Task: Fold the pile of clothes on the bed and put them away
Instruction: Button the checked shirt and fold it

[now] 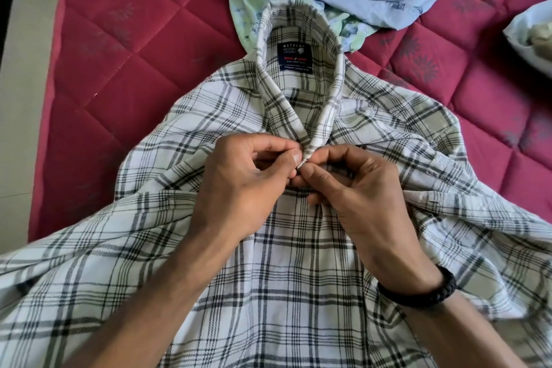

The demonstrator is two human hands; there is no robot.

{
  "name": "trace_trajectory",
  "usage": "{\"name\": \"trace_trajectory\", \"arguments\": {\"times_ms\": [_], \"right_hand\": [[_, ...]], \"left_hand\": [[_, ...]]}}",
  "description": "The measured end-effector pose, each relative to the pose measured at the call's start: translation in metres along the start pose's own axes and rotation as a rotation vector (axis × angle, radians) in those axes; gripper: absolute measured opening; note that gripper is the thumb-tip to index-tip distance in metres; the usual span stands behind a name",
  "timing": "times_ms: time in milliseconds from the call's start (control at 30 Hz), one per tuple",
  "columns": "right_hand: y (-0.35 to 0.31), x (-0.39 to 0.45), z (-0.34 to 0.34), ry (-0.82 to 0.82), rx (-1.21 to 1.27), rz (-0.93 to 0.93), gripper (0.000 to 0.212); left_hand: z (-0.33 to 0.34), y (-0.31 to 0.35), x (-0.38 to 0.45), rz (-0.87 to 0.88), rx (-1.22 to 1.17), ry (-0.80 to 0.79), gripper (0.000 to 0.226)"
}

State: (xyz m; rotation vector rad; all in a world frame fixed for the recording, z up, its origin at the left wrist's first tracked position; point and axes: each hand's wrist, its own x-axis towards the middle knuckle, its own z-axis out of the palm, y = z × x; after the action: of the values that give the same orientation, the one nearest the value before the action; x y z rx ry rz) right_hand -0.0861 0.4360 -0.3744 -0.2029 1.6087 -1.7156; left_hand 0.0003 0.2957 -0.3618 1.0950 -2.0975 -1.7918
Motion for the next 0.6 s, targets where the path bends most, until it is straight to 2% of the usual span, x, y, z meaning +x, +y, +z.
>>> {"name": "trace_trajectory", "arguments": {"times_ms": [133, 300, 433, 600], "right_hand": [[0.004, 0.001, 0.0, 0.038, -0.079, -0.032, 0.011], [0.003, 0.001, 0.0, 0.015, -0.006, 0.002, 0.019], [0.003, -0.001, 0.002, 0.037, -0.028, -0.03, 0.015], [0.004, -0.004, 0.006, 0.046, -0.034, -0.064, 0.011]], "left_hand": [[0.0, 0.006, -0.004, 0.056, 0.102, -0.035, 0.035], [0.002, 0.003, -0.003, 0.147, 0.154, 0.039, 0.021], [0.006, 0.0, -0.006, 0.203, 0.131, 0.107, 0.014], [0.008, -0.006, -0.005, 0.123, -0.035, 0.146, 0.018]]}}
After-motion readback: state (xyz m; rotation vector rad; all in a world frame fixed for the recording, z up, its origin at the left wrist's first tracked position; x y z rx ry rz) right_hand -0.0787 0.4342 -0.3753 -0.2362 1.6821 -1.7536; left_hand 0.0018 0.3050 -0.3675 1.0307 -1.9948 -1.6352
